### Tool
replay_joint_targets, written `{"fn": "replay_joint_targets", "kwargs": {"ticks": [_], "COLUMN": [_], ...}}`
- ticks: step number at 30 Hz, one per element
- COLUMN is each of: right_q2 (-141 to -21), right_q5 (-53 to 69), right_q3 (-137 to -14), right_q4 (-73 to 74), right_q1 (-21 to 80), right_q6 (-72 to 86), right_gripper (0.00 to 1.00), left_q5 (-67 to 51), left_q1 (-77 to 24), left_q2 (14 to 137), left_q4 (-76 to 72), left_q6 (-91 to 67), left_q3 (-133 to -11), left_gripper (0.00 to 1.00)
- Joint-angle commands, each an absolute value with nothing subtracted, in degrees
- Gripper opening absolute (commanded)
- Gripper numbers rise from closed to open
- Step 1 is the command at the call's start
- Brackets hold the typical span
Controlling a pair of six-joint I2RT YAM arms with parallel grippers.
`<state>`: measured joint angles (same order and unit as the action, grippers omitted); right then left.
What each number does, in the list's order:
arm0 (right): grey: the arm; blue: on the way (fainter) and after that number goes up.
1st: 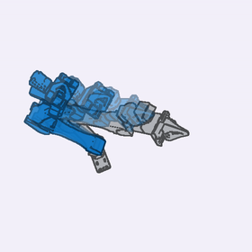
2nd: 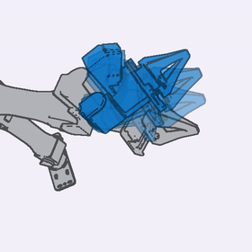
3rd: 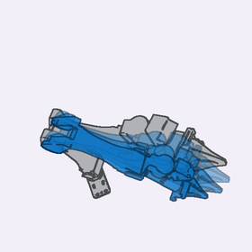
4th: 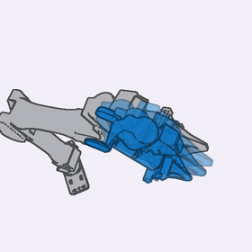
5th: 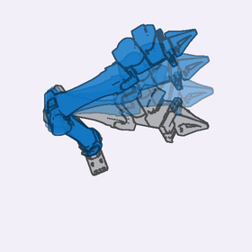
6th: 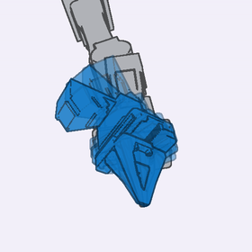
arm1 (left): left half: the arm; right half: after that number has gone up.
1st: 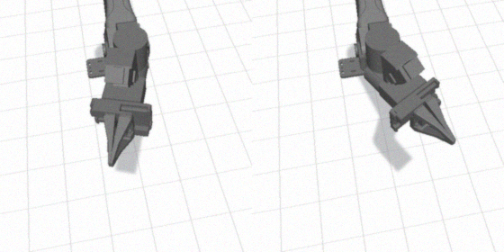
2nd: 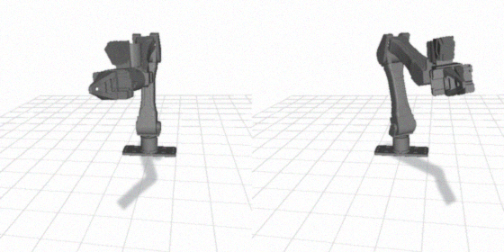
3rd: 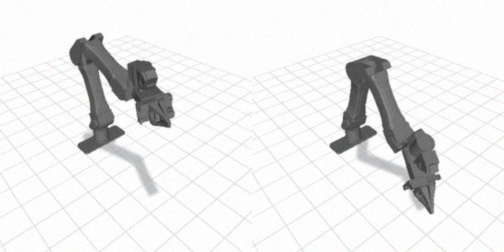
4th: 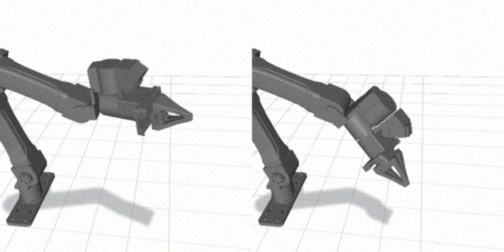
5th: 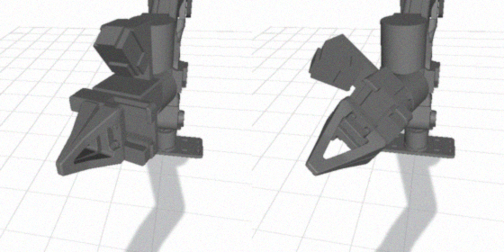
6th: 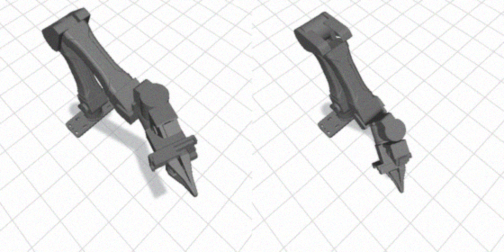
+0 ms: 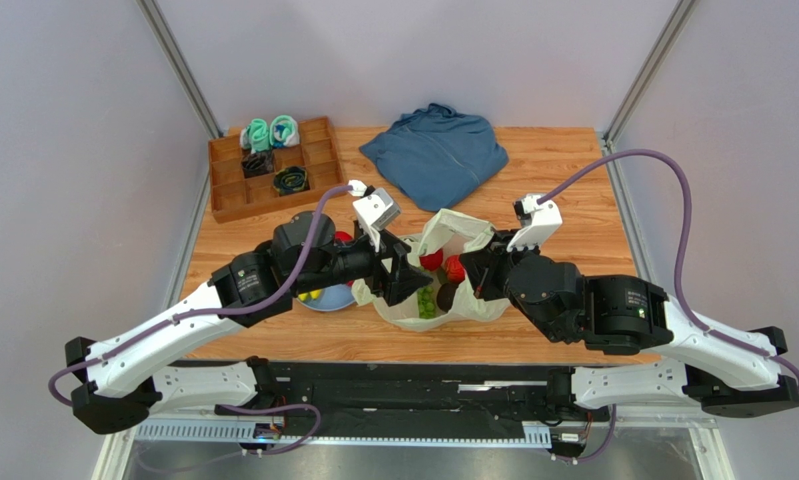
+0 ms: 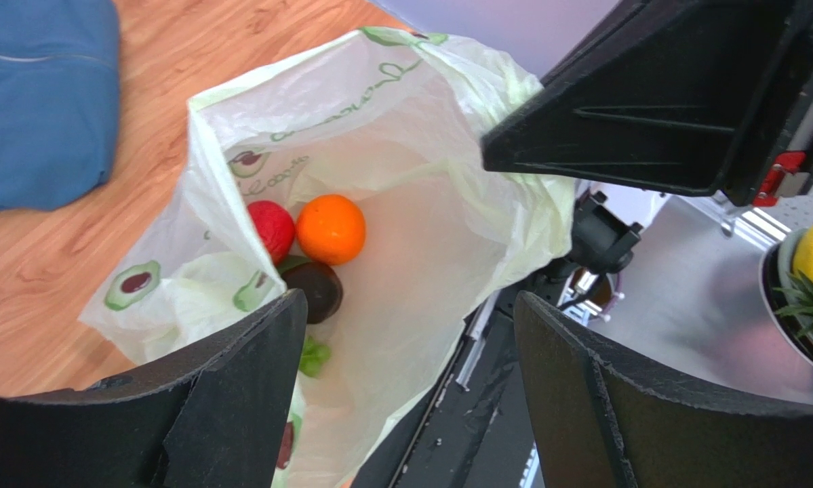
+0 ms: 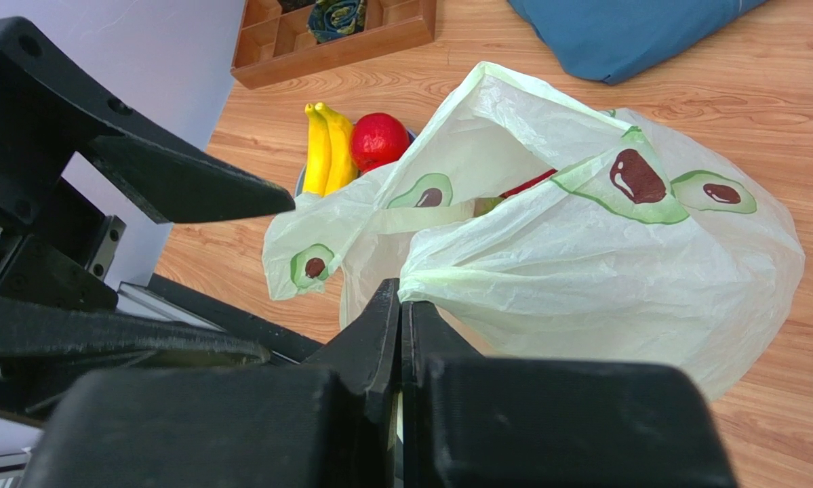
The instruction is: Place the fruits into the plastic bag
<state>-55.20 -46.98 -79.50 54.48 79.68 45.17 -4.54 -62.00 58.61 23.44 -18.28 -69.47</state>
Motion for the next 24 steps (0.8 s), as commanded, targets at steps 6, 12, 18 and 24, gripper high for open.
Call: {"fn": "replay_joint_targets", "kwargs": {"ticks": [6,12,18,24], "right_q2": [-53.4,-53.3,-53.2,-52.4], "right_q5": [-49.5,-51.9,-52.7,-51.0], "right_q3": [-79.7,-82.2,-84.7,-82.0], "right_q4": [53.4,55.0,55.0,54.1], "right_q1": [79.5,79.4,79.2,79.2], "right_q6": [45.6,43.4,39.9,41.4], "right_gripper": [0.00,0.00,0.00,0.00], "left_q5": [-2.3,3.6,7.3,4.0], "left_q1": [-50.1,-38.0,-25.7,-14.7], "left_q2": [56.9,54.5,51.5,48.6], "left_q4": [29.8,39.0,44.9,45.3], "left_q6": [-18.2,-21.6,-25.5,-23.7], "left_q3": [-74.2,-73.3,-65.2,-58.1], "left_gripper": [0.83,0.83,0.84,0.86]}}
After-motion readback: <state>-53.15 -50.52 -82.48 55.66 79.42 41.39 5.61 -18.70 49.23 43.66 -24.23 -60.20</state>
